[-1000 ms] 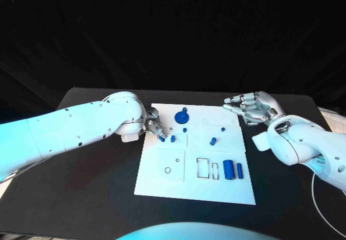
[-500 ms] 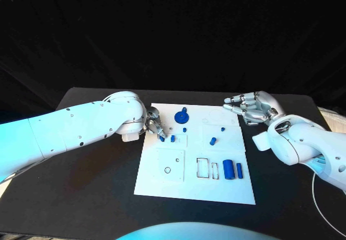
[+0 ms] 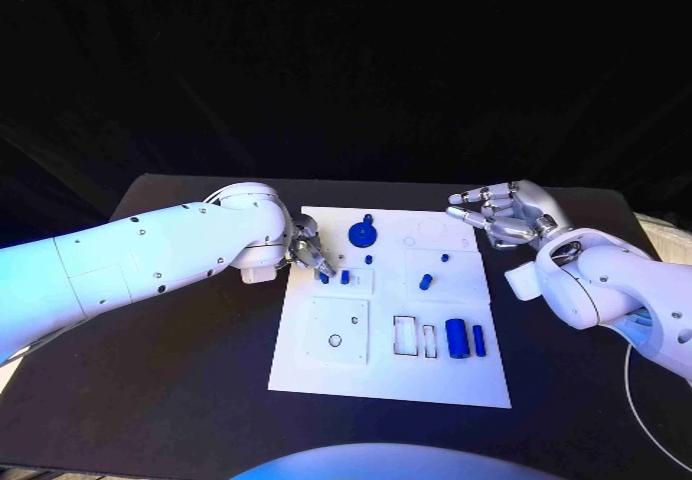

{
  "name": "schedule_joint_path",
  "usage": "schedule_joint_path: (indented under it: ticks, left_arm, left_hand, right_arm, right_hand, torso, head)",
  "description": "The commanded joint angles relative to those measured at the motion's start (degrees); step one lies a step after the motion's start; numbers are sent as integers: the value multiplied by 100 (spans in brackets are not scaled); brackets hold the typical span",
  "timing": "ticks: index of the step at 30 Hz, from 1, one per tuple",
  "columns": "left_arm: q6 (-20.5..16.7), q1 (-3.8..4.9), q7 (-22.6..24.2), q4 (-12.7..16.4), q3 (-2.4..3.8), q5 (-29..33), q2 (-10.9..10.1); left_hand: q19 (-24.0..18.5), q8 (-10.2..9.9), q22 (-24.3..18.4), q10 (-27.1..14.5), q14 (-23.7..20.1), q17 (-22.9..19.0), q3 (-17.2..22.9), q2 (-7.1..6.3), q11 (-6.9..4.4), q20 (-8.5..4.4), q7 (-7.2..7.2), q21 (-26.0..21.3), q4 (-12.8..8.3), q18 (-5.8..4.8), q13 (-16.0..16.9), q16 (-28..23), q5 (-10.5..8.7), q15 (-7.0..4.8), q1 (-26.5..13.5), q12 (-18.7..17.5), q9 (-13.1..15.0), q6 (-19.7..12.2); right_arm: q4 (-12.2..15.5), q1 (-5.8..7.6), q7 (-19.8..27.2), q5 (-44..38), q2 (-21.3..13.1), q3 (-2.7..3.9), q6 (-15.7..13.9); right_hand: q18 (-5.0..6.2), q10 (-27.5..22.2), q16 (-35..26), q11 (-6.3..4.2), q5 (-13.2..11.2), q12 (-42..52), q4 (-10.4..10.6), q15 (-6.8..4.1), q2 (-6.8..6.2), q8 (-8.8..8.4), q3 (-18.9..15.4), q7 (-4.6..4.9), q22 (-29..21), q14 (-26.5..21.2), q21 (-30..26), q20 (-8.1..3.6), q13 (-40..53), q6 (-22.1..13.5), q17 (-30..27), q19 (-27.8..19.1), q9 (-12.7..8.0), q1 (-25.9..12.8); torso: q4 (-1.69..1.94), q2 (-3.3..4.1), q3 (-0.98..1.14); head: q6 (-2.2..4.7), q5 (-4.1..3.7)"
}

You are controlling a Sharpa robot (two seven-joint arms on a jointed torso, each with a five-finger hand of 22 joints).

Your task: Assemble the parts on the task board

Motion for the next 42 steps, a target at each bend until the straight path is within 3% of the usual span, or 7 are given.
schedule_joint_path:
  ticks: [1,11,15,21,30,34,42]
  left_arm:
    - [214,-22,-57,-10,-17,-72,-1]
    - [252,-21,-72,-45,-16,-164,12]
    - [254,-21,-71,-54,-16,-164,15]
    - [134,-22,-53,-59,-16,-104,18]
    - [-655,-24,118,8,-12,561,-61]
    - [-1077,-25,259,40,-11,934,-152]
    - [-1581,-27,659,114,-10,1217,-354]
  left_hand:
    - [266,-36,977,-14,602,1509,-188,-7,46,-43,40,26,111,-63,-2,18,-18,-25,-180,19,-14,50]
    - [283,-42,1012,5,602,1509,-774,106,45,-41,35,56,390,-72,34,18,-15,-24,-423,41,-43,101]
    - [288,-38,1021,16,602,1509,-916,132,43,-41,32,64,442,-74,51,18,-14,-24,-438,53,-48,114]
    - [292,-36,1030,29,602,1509,-1065,166,41,-42,29,69,511,-76,76,18,-10,-25,-454,72,-53,125]
    - [313,-20,1066,63,602,1509,-1599,152,22,-56,9,108,753,-86,129,18,-18,-41,-550,111,-61,152]
    - [360,29,1142,112,602,1509,-2212,263,0,-79,-15,216,930,-113,202,18,-485,-64,-726,178,-46,178]
    - [279,34,1028,-80,602,1509,-2593,334,30,-83,28,-9,922,-60,-119,18,-496,-59,-599,-96,-28,-1]
  right_arm:
    - [14,-3,108,-19,0,0,31]
    - [40,-3,125,20,10,0,49]
    - [28,-4,127,22,23,0,53]
    - [2,-4,126,23,36,0,57]
    - [-39,-5,125,26,62,0,65]
    - [-55,-8,122,33,78,0,76]
    - [-66,-26,126,36,93,0,82]
  right_hand:
    - [-21,-37,-47,18,71,-32,-5,8,53,7,-59,-7,-8,370,-31,8,-26,5,530,-31,9,-42]
    - [-15,-56,-79,18,146,-67,7,9,53,5,-99,-7,-37,361,-49,9,-53,-1,495,-47,8,-84]
    - [-15,-56,-79,18,146,-67,7,9,53,5,-99,-7,-37,361,-49,9,-53,-1,495,-47,8,-84]
    - [-12,-59,-90,19,153,-74,9,9,55,4,-102,-7,-51,358,-57,9,-58,-2,482,-54,8,-89]
    - [-12,-59,-90,19,153,-74,9,9,55,4,-102,-7,-51,358,-57,9,-58,-2,482,-54,8,-89]
    - [-10,-60,-90,19,161,-75,13,9,61,4,-105,-7,-59,358,-62,9,-59,-3,483,-58,8,-95]
    - [-12,-58,-88,19,167,-71,14,9,67,4,-106,-7,-53,359,-59,9,-57,-4,486,-55,8,-97]
  torso:
    - [-3,1,1]
    - [31,-14,-4]
    - [7,-12,-2]
    - [16,-8,-4]
    - [21,-5,-7]
    - [9,0,0]
    - [10,-1,-1]
  head:
    - [-11,7]
    - [-29,-3]
    - [-18,3]
    - [4,-5]
    - [23,0]
    - [46,0]
    - [67,-50]
